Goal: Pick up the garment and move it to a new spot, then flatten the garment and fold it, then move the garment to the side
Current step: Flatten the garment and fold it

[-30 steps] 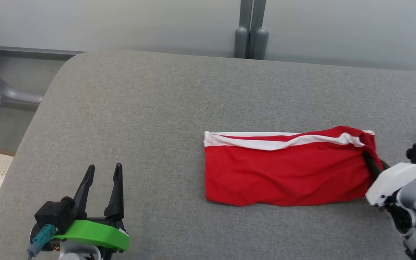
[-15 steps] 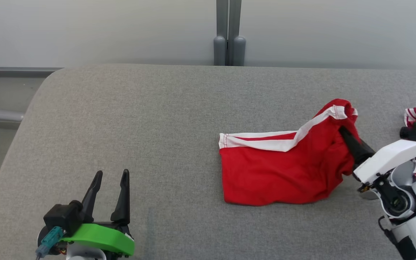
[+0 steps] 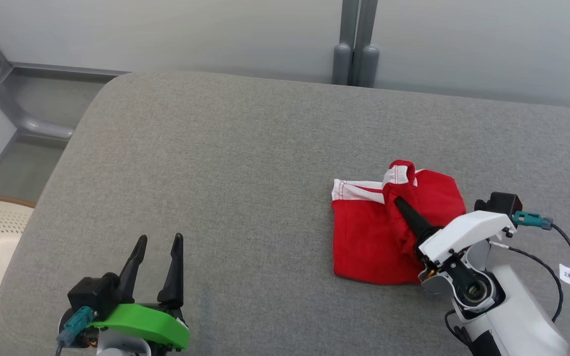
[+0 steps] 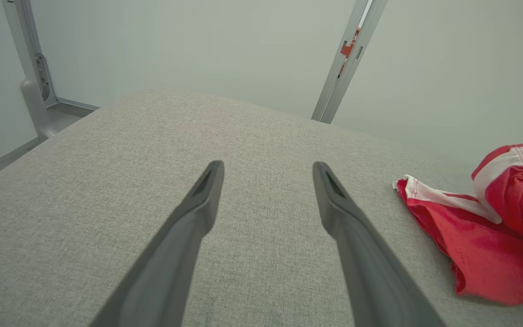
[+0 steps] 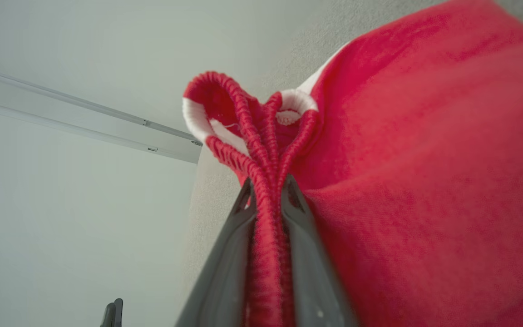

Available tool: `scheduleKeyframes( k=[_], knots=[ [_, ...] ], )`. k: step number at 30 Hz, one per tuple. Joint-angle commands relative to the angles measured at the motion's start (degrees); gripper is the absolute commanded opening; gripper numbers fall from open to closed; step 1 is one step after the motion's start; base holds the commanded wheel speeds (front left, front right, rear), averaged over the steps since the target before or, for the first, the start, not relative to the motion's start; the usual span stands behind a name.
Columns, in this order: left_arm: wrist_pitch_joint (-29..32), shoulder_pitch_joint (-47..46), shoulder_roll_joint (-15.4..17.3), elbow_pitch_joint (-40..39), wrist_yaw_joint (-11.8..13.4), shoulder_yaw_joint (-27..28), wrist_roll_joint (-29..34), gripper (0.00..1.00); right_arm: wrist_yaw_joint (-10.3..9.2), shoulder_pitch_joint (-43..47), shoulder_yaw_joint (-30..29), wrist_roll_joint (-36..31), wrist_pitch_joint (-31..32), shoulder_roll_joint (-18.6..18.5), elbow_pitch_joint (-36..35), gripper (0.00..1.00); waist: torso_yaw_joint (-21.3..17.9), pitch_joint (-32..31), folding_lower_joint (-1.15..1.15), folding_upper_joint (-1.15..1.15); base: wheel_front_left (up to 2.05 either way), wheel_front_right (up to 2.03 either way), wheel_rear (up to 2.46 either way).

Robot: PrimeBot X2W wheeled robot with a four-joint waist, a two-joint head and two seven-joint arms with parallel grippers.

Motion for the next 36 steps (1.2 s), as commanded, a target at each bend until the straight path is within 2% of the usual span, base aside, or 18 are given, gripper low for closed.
scheduleKeyframes(
  k=[1,8,9,10,11,12,19,21,25,28,30,36],
  knots=[
    [-0.1,-0.7,-0.1,0.2,-0.2,0.0,-0.4,1.00,0.05,-0.7,0.0,-0.2,0.3,0.1,1.1,0.00,1.6,0.2,0.00,0.00,0.00,0.00,0.00],
    [-0.2,-0.9,-0.4,1.0,-0.2,-0.3,-0.7,1.00,0.05,-2.2,1.7,0.4,0.8,1.4,5.3,0.00,2.6,0.1,0.00,0.00,0.00,0.00,0.00],
    [-0.2,-0.9,-0.4,1.0,-0.3,-0.2,-0.7,1.00,0.05,-2.6,2.2,0.6,0.4,1.5,5.9,0.14,2.6,0.2,0.00,0.00,0.00,0.00,0.00],
    [-0.2,-0.9,-0.4,1.0,-0.3,-0.1,-0.7,1.00,0.05,-2.7,2.5,0.7,0.2,1.5,6.2,0.35,2.5,0.2,0.00,0.00,0.00,0.00,0.00],
    [-0.2,-0.9,-0.4,1.1,-0.3,-0.1,-0.7,1.00,0.05,-2.9,3.0,0.9,-0.2,1.6,6.7,0.86,2.4,0.3,0.00,0.00,0.00,0.00,0.00],
    [-0.2,-1.0,-0.4,1.1,-0.3,0.0,-0.7,1.00,0.05,-3.2,3.4,1.0,-0.4,1.7,7.2,1.00,2.3,0.3,0.00,0.00,0.00,0.00,0.00],
    [-0.2,-1.0,-0.2,1.1,-0.1,0.7,-0.7,1.00,0.05,-4.4,7.5,3.9,-2.7,1.6,4.7,1.00,-0.1,-0.1,0.00,0.00,0.00,0.00,0.00],
    [-0.2,-0.6,-0.3,0.9,-0.1,1.0,-0.6,1.00,0.05,-4.2,7.5,4.1,-3.5,1.3,2.0,1.00,-0.9,-0.5,0.00,0.00,0.00,0.00,0.00],
    [-0.2,0.4,-0.3,0.4,0.1,1.6,-0.3,1.00,0.05,-2.1,6.6,3.2,-6.2,-2.1,-5.9,1.00,-2.5,-1.4,0.00,0.00,0.00,0.00,0.00],
    [-0.2,1.2,0.0,-0.5,0.2,2.5,0.2,1.00,0.05,-0.5,6.5,-0.3,-9.9,-6.3,-11.9,1.00,-3.9,-2.2,0.00,0.00,0.00,0.00,0.00],
    [-0.2,1.6,0.2,-1.8,0.3,3.4,0.6,1.00,0.05,0.8,6.5,-5.0,-14.1,-9.6,-15.8,1.00,-5.1,-2.8,0.00,0.00,0.00,0.00,0.00],
    [-0.2,3.6,0.3,-5.5,0.8,6.1,2.0,1.00,0.04,5.3,4.8,-17.4,-22.2,-14.4,-21.6,1.00,-8.0,-3.9,0.00,0.00,0.00,0.00,0.00]
  ],
)
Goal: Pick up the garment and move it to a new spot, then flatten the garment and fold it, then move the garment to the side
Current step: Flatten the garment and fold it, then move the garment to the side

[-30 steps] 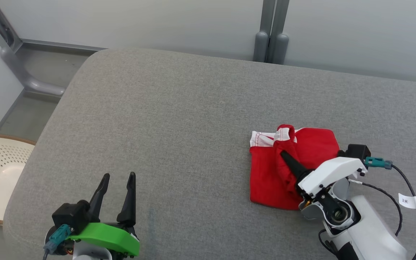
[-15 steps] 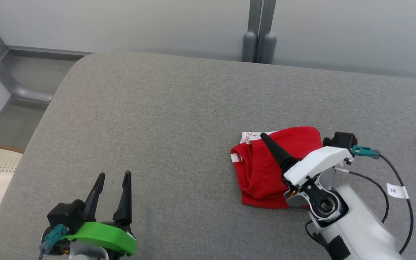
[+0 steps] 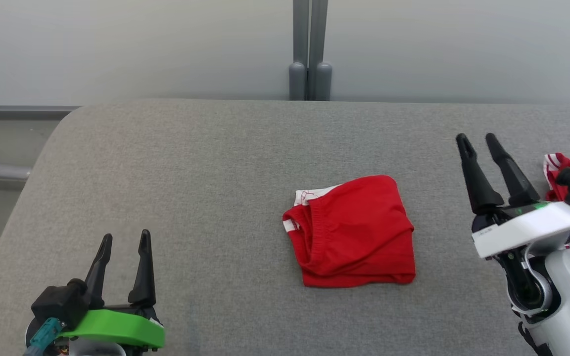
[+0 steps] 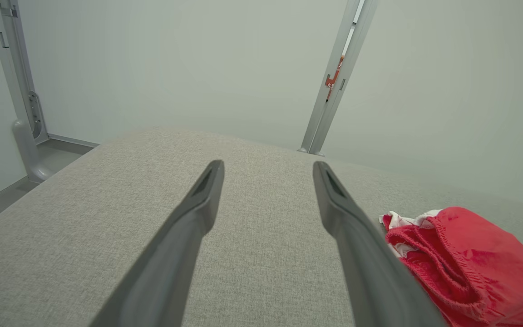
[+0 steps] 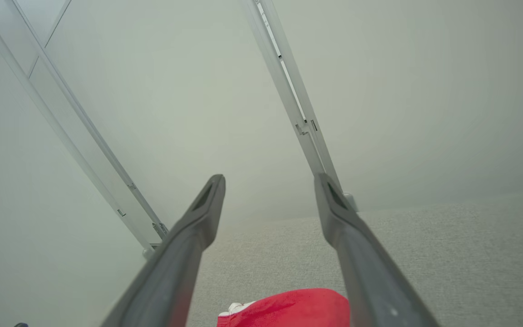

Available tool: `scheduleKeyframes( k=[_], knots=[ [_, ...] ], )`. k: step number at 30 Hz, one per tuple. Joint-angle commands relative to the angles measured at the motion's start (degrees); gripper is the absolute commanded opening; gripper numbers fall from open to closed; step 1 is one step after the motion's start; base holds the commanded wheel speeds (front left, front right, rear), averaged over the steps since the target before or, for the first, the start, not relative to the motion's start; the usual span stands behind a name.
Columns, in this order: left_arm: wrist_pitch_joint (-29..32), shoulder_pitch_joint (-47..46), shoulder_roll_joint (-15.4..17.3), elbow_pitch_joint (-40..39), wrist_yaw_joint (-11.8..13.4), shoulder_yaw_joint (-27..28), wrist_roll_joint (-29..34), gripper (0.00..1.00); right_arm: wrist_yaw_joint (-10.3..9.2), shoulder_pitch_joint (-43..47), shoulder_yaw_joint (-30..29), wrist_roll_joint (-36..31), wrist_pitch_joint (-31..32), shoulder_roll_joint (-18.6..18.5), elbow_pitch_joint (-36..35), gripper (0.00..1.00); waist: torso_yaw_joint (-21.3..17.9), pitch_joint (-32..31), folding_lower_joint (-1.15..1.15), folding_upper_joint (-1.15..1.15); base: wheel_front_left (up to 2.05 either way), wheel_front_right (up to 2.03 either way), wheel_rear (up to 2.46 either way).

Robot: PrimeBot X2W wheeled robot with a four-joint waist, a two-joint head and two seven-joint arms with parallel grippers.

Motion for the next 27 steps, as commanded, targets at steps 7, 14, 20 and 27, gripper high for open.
scheduleKeyframes(
  k=[7,14,20,27],
  knots=[
    [-0.1,1.7,-0.4,-3.0,0.6,1.6,2.2,1.00,0.04,7.2,-7.6,-15.8,-3.7,2.2,1.0,1.00,-3.5,-1.5,0.00,0.00,0.00,0.00,0.00],
    [-0.1,2.9,-1.2,-2.1,0.4,1.8,3.2,1.00,0.03,12.4,-7.8,-24.3,-4.4,6.0,1.4,1.00,-4.9,-2.3,0.00,0.00,0.00,0.00,0.00],
    [-0.1,3.1,-1.7,-1.1,0.0,1.6,4.0,1.00,0.03,14.2,-7.8,-26.5,-4.3,8.3,1.9,1.00,-5.4,-2.3,0.00,0.00,0.00,0.00,0.00],
    [-0.1,2.5,-2.0,-0.4,-0.3,1.9,4.3,1.00,0.03,12.9,-6.8,-27.5,-4.3,8.6,2.9,1.00,-5.1,-1.9,0.00,0.00,0.00,0.00,0.00]
  ],
)
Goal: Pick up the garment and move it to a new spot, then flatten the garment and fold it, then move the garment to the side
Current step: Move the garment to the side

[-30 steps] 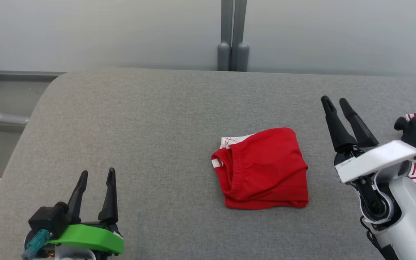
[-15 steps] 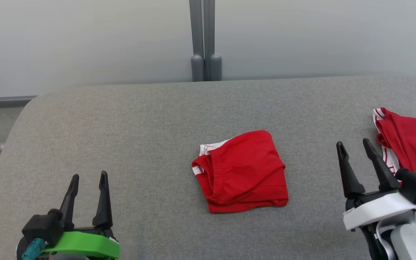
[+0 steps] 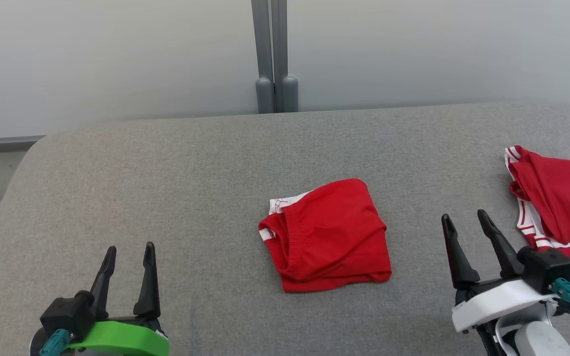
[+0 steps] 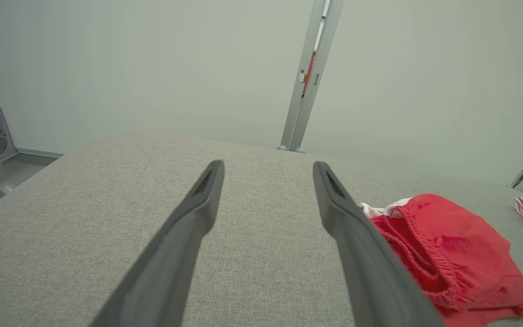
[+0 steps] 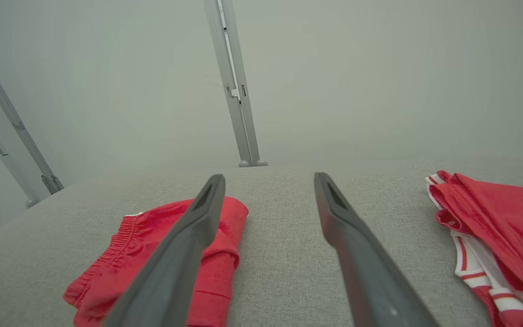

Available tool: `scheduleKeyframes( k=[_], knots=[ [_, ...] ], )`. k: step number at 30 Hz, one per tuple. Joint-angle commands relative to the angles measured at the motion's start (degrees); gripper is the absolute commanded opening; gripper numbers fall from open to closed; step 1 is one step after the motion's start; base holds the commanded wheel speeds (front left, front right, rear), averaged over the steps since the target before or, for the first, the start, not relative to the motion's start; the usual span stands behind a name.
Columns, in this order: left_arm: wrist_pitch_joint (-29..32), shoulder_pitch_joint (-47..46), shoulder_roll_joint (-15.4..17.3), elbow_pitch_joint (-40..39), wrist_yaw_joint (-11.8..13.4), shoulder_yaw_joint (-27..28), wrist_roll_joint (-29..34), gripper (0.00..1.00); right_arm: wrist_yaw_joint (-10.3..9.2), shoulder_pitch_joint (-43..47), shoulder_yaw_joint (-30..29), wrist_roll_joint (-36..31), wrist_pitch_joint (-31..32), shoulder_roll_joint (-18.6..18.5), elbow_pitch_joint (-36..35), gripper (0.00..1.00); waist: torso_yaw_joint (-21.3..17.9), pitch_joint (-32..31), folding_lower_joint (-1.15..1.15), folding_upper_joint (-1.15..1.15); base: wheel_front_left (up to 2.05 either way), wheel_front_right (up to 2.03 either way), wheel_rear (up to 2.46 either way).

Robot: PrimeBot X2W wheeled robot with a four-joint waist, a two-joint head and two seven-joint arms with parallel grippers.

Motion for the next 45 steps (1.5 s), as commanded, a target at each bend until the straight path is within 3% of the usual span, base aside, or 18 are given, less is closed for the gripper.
scheduleKeyframes(
  k=[1,7,17,22,30,31,32,33,34,40,45],
  knots=[
    [-0.1,-0.1,-0.2,0.2,-0.2,0.2,0.4,1.00,0.03,-1.1,0.5,-0.4,-0.2,-0.3,0.5,1.00,0.2,0.3,0.00,0.00,0.00,0.00,0.00],
    [-0.1,-1.4,-0.5,0.8,-0.4,-0.5,0.4,1.00,0.03,-8.1,4.8,1.2,1.0,-0.9,7.2,1.00,2.1,1.2,0.00,0.00,0.00,0.00,0.00],
    [-0.1,-4.3,-0.7,1.7,-0.8,-3.0,0.0,1.00,0.03,-22.0,6.1,8.0,16.1,-1.0,25.9,1.00,8.4,3.8,0.00,0.00,0.00,0.00,0.00],
    [-0.1,-5.1,-0.7,2.1,-1.0,-3.6,-0.4,1.00,0.03,-24.4,5.7,11.9,23.7,-0.2,33.6,1.00,11.1,4.8,0.00,0.00,0.00,0.00,0.00],
    [-0.1,-6.1,-0.2,2.7,-1.1,-3.9,-1.0,1.00,0.03,-25.4,6.4,16.9,27.0,0.7,39.8,1.00,12.9,6.3,0.00,0.00,0.00,0.00,0.00],
    [-0.1,-6.2,-0.2,2.9,-1.0,-3.9,-1.0,1.00,0.03,-25.3,6.8,17.5,26.9,0.9,40.2,0.98,12.9,6.4,0.00,0.00,0.00,0.00,0.00],
    [-0.1,-6.4,-0.2,2.9,-1.0,-3.9,-1.0,1.00,0.03,-25.2,7.1,17.9,26.6,0.9,40.3,0.52,12.9,6.5,0.00,0.00,0.00,0.00,0.00],
    [-0.1,-6.4,-0.1,3.0,-1.0,-3.8,-1.0,1.00,0.03,-25.2,7.5,18.3,26.1,0.8,40.4,0.30,12.8,6.4,0.00,0.00,0.00,0.00,0.00],
    [-0.1,-6.4,0.0,3.0,-1.0,-3.8,-1.0,1.00,0.03,-25.2,7.8,18.5,25.4,0.7,40.4,0.00,12.6,6.3,0.00,0.00,0.00,0.00,0.00],
    [-0.1,-6.0,0.3,2.9,-1.1,-4.5,-0.4,1.00,0.03,-26.5,9.4,20.1,19.7,-0.7,38.6,0.00,10.4,5.0,0.00,0.00,0.00,0.00,0.00],
    [-0.1,-5.3,0.7,2.3,-1.1,-5.4,-0.4,1.00,0.02,-26.2,11.7,21.5,17.0,-2.3,35.8,0.00,5.9,3.4,0.00,0.00,0.00,0.00,0.00]
  ],
)
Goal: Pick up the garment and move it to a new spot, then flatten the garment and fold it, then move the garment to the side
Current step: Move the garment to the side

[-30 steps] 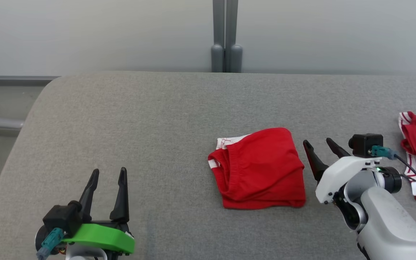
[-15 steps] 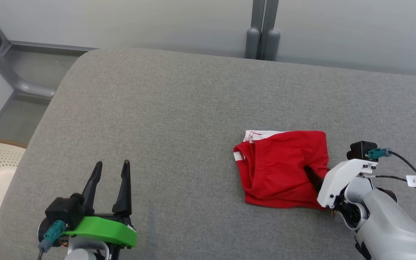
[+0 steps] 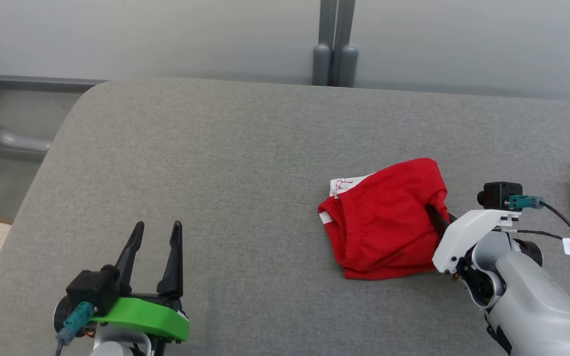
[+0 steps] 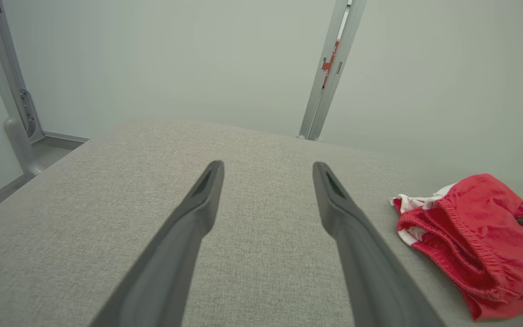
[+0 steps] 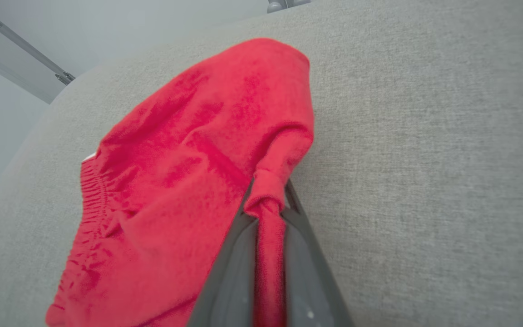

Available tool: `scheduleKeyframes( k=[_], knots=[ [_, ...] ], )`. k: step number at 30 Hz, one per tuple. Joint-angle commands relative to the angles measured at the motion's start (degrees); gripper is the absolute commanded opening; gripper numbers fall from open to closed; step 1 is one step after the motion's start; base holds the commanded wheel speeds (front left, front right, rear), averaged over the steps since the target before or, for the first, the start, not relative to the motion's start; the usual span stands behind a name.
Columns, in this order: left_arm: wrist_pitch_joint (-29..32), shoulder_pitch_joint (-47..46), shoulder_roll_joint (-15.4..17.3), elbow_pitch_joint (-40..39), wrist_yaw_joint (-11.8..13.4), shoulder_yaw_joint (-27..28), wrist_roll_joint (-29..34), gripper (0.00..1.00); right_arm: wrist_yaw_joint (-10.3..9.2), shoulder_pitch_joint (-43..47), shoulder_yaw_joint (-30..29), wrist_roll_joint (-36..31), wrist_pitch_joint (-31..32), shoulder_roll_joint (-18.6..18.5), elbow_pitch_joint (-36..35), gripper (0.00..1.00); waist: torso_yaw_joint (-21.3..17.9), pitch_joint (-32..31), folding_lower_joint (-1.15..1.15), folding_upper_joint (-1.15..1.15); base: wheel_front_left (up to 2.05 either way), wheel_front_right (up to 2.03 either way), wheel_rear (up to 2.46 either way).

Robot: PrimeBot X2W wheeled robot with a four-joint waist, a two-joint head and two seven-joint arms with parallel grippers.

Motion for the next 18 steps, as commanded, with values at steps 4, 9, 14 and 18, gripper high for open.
scheduleKeyframes(
  k=[4,9,14,18],
  knots=[
    [0.0,0.3,0.2,-0.1,-0.2,-1.1,-0.1,1.00,0.03,1.6,1.5,1.4,-1.2,-2.4,-2.2,0.00,-8.3,-2.4,0.00,0.00,0.00,0.00,0.00],
    [0.0,-0.7,-0.4,-0.4,-0.2,-3.1,-0.2,1.00,0.03,2.7,2.5,2.3,-2.0,-4.3,-4.9,0.00,-14.8,-2.4,0.00,0.00,0.00,0.00,0.00],
    [0.0,-2.2,-0.7,-0.6,-0.3,-5.4,-0.1,1.00,0.03,3.5,3.2,2.9,-2.7,-5.4,-7.2,0.00,-21.0,-1.3,0.00,0.00,0.00,0.00,0.00],
    [0.2,-3.5,-0.7,-0.7,-0.3,-7.3,0.0,1.00,0.03,3.6,3.5,3.2,-3.2,-5.4,-8.6,0.00,-25.0,-0.3,0.00,0.00,0.00,0.00,0.00]
  ],
)
